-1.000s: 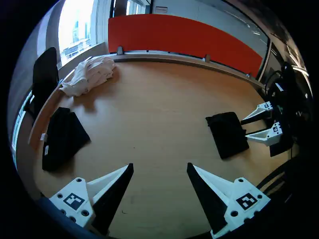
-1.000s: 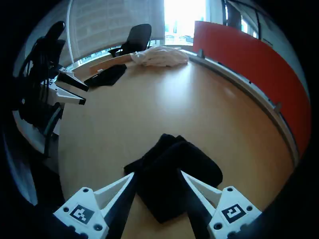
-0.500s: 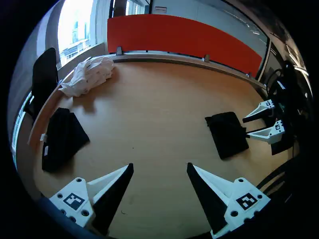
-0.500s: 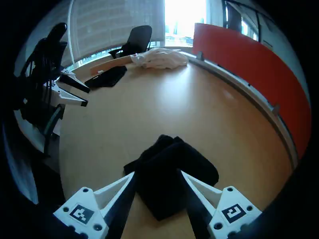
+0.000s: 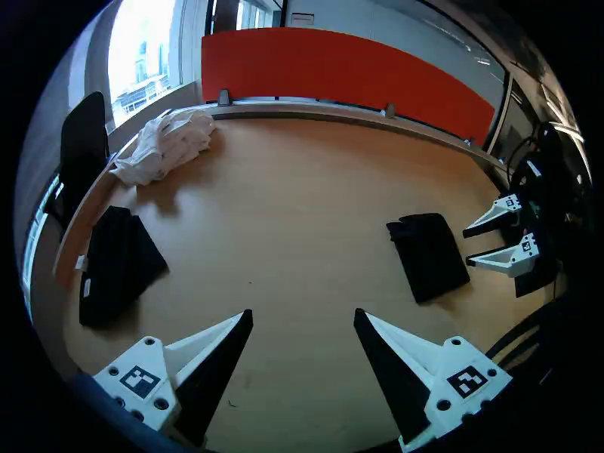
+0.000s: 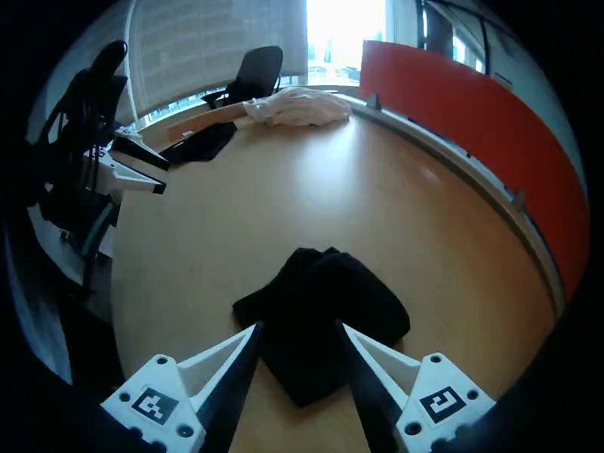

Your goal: Fold towel

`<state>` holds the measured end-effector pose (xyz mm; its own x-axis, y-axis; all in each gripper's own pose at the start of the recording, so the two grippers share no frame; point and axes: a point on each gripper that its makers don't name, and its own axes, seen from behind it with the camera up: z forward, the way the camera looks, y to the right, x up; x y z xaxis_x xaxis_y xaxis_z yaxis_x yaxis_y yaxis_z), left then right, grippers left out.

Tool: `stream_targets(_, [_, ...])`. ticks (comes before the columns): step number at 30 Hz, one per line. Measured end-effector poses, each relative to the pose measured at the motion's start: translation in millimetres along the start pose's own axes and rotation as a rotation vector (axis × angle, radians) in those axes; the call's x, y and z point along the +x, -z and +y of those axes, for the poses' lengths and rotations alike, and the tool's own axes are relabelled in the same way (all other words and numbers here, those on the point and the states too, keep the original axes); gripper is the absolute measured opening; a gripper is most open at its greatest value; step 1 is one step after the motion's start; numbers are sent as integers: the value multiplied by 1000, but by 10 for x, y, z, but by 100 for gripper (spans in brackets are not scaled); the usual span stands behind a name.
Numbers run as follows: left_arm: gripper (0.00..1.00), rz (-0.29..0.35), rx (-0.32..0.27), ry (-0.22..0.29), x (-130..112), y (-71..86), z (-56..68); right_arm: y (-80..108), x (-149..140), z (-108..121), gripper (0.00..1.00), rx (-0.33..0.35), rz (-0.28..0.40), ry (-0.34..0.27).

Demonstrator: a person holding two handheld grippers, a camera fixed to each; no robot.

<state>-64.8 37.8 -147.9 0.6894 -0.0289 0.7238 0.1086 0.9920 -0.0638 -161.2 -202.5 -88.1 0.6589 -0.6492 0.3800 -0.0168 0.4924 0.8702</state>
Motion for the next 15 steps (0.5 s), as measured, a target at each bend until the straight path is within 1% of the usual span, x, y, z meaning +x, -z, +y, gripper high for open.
stream_targets(15, [100,-2,-3,-8,8,0,22,15,-508,23,70,-24,-71,-47])
